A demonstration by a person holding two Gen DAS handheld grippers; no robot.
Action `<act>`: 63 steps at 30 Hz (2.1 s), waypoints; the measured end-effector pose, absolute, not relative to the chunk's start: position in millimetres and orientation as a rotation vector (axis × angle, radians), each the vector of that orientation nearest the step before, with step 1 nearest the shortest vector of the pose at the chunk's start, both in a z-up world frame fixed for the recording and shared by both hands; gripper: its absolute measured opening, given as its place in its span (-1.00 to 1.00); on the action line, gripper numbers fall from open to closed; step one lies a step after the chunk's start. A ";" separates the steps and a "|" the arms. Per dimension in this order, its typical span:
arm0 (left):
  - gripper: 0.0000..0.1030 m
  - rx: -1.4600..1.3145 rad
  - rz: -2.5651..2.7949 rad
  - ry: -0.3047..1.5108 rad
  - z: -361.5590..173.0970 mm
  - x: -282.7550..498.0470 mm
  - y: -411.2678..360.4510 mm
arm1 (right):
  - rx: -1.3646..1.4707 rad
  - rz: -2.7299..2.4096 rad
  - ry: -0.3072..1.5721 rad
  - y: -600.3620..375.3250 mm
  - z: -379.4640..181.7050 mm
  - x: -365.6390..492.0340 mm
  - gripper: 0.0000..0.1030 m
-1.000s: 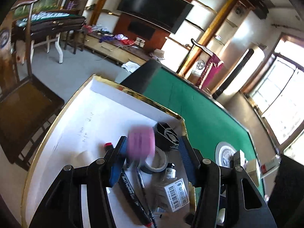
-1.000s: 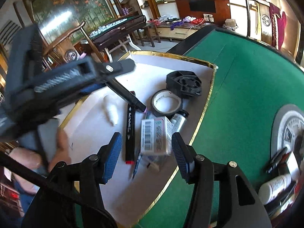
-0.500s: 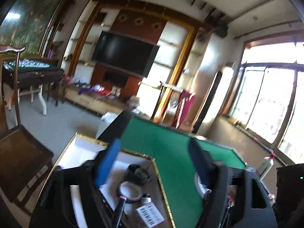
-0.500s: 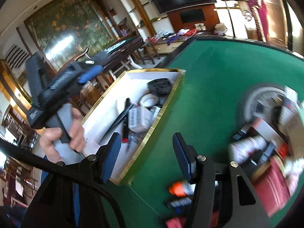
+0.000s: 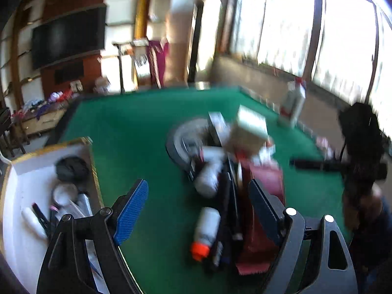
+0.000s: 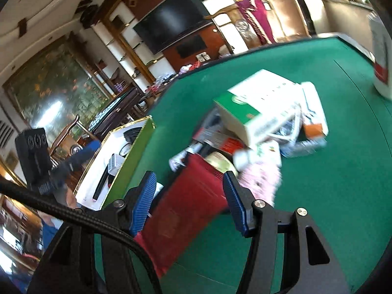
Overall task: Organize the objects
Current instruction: 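Move both tools back toward the orange-capped bottle and red pouch, then grasp the orange-capped white bottle with the left tool while the right tool grasps the red pouch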
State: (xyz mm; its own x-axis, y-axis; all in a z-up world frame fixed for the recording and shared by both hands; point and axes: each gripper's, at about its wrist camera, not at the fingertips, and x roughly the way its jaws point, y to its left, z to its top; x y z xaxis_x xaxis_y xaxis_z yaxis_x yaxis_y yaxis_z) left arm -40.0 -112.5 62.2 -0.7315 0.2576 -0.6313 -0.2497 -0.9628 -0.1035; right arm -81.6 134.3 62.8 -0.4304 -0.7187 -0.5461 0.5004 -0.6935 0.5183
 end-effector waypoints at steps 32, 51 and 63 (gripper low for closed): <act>-0.37 -1.493 2.467 0.215 -10.2 -67.7 -68.7 | 1.037 -2.028 -0.389 138.7 56.9 -74.1 0.08; -0.39 -1.371 2.454 -0.187 -5.1 -33.8 -83.4 | 1.282 -2.238 0.107 64.9 21.0 -64.3 0.60; -0.53 -1.345 2.540 -0.227 -14.0 -39.7 -89.6 | 1.068 -2.239 0.201 82.1 16.3 -59.6 0.30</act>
